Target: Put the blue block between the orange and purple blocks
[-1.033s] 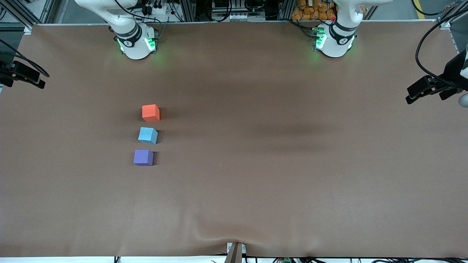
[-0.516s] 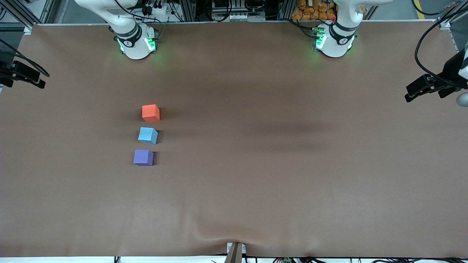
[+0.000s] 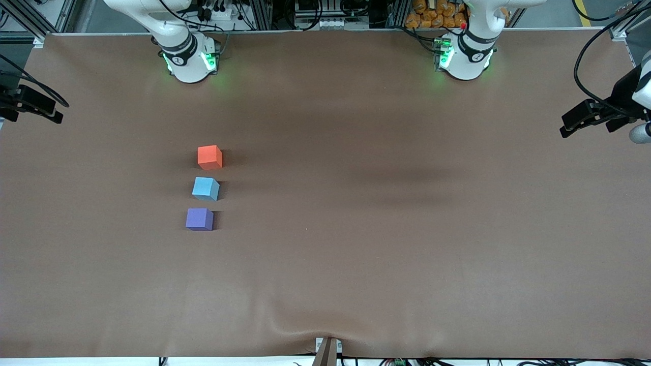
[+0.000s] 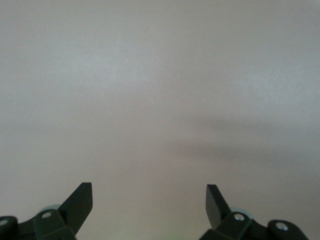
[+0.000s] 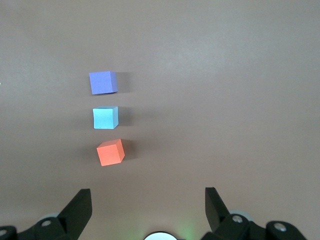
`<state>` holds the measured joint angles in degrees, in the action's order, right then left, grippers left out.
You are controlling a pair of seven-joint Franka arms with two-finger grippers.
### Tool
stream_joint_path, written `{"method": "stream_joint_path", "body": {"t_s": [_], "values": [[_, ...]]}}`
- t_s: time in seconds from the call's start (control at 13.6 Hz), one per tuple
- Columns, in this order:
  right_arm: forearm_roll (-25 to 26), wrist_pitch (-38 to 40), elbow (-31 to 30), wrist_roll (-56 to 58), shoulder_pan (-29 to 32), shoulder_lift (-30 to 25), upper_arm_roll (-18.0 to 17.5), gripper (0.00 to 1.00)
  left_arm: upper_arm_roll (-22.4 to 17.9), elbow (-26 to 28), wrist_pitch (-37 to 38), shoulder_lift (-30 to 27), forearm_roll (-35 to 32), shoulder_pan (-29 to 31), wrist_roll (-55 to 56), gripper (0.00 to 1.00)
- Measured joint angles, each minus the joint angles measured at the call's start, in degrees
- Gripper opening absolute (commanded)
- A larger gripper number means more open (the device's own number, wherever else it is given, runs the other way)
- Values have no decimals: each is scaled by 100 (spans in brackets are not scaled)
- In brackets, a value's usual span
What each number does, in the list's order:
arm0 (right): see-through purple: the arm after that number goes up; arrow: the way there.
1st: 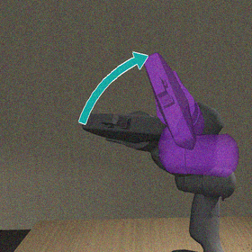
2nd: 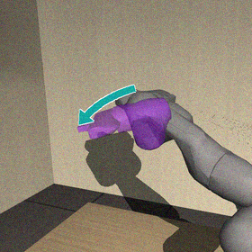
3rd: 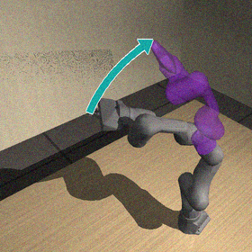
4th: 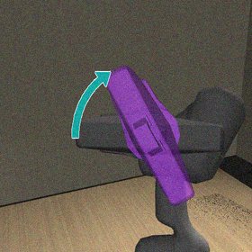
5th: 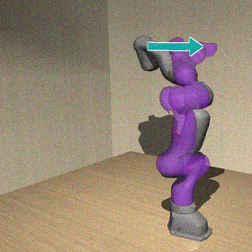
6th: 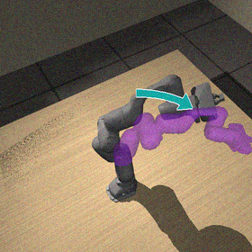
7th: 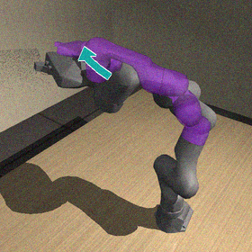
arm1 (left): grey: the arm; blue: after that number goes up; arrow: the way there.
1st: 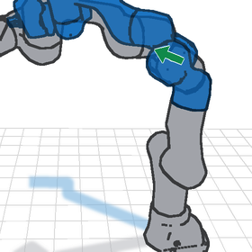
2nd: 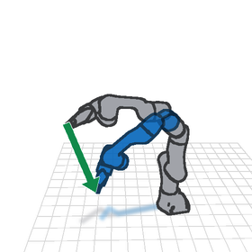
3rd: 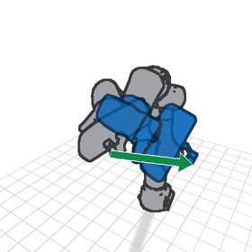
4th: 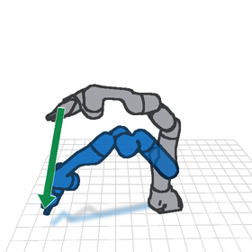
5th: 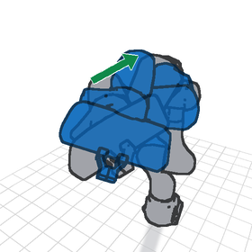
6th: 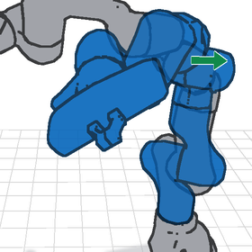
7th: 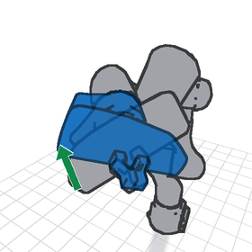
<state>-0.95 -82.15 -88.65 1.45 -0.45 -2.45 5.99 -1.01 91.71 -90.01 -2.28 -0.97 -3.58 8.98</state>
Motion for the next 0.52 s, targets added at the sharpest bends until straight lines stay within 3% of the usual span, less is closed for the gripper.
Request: {"method": "stream_joint_path", "body": {"t_s": [0.52], "values": [[1, -1, 0, 0, 0, 4, 0, 100, 173, -68, 172, -61, 0, -13, -251, 100]]}}
